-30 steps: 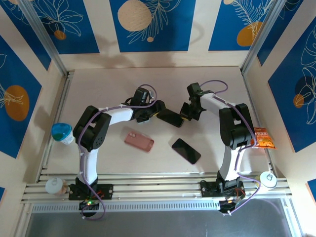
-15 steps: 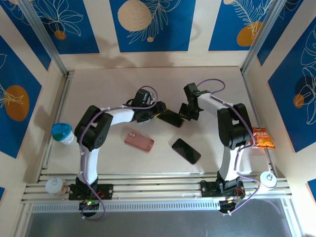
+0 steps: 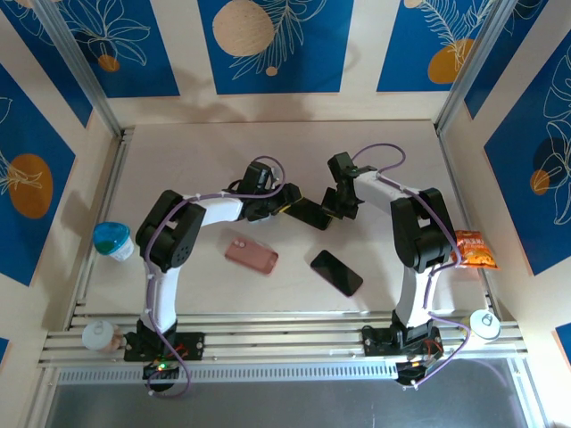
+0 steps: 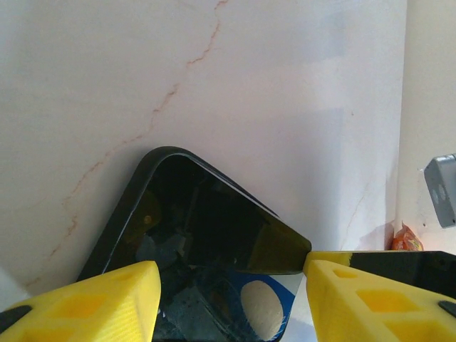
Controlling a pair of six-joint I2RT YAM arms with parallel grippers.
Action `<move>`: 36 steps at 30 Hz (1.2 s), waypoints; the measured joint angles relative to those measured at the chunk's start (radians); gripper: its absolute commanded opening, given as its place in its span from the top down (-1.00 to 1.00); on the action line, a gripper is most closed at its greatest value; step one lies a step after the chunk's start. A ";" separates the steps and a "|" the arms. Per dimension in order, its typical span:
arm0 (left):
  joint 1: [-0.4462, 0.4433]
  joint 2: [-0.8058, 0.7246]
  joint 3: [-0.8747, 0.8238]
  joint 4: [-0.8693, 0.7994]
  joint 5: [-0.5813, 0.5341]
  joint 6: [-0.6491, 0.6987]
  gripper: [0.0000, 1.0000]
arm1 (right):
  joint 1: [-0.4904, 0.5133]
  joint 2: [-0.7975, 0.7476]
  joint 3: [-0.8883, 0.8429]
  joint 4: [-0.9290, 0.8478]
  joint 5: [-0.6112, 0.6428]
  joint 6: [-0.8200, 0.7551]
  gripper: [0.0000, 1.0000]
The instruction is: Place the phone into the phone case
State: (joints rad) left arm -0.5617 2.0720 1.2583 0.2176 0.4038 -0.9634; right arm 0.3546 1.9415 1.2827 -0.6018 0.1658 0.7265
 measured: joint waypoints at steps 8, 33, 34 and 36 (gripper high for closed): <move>0.000 0.006 -0.013 0.023 0.012 -0.007 -0.14 | 0.014 0.000 -0.011 0.016 0.029 0.030 1.00; 0.023 0.029 0.032 -0.016 -0.005 0.030 -0.14 | 0.046 -0.092 -0.114 0.135 0.048 0.087 1.00; 0.026 0.031 0.041 -0.027 -0.015 0.040 -0.14 | 0.053 -0.096 -0.110 0.119 0.037 0.087 1.00; 0.030 0.034 0.054 -0.048 -0.026 0.056 -0.14 | 0.070 -0.100 -0.096 0.076 0.014 0.079 1.00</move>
State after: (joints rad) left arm -0.5320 2.1056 1.3125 0.1692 0.3782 -0.9070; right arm 0.4244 1.8416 1.1870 -0.5262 0.1799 0.8059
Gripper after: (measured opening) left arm 0.572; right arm 0.042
